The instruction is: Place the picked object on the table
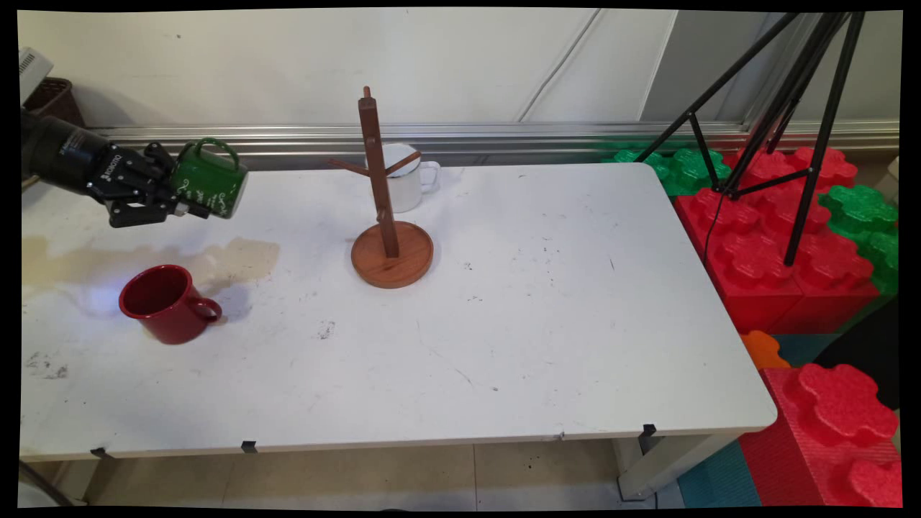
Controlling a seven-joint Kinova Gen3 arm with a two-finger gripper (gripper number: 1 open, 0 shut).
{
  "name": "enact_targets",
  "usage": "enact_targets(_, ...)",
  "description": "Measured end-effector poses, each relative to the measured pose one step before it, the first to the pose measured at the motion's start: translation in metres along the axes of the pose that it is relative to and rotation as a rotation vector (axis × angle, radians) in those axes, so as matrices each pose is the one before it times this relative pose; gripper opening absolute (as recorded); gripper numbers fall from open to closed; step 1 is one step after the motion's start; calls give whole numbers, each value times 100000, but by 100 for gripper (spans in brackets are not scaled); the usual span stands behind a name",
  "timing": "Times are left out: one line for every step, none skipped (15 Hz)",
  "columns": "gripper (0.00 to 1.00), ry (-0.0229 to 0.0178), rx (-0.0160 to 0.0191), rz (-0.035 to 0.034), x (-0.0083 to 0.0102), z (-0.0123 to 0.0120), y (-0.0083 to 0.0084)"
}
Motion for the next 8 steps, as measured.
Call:
enact_targets(0, -1331, 338, 998, -229, -176, -124)
enact_targets(0, -1923, 489, 1445, -350, -259, -169)
enact_targets(0, -2184, 462, 1679, -392, -264, -194)
enact_targets(0, -2283, 441, 1768, -431, -249, -196)
enact_targets(0, -1990, 312, 1571, -388, -188, -151)
enact_targets(0, -1257, 186, 1001, -247, -113, -85)
enact_targets(0, -1999, 209, 1552, -411, -156, -100)
enact_targets(0, -1713, 50, 1341, -366, -83, -67)
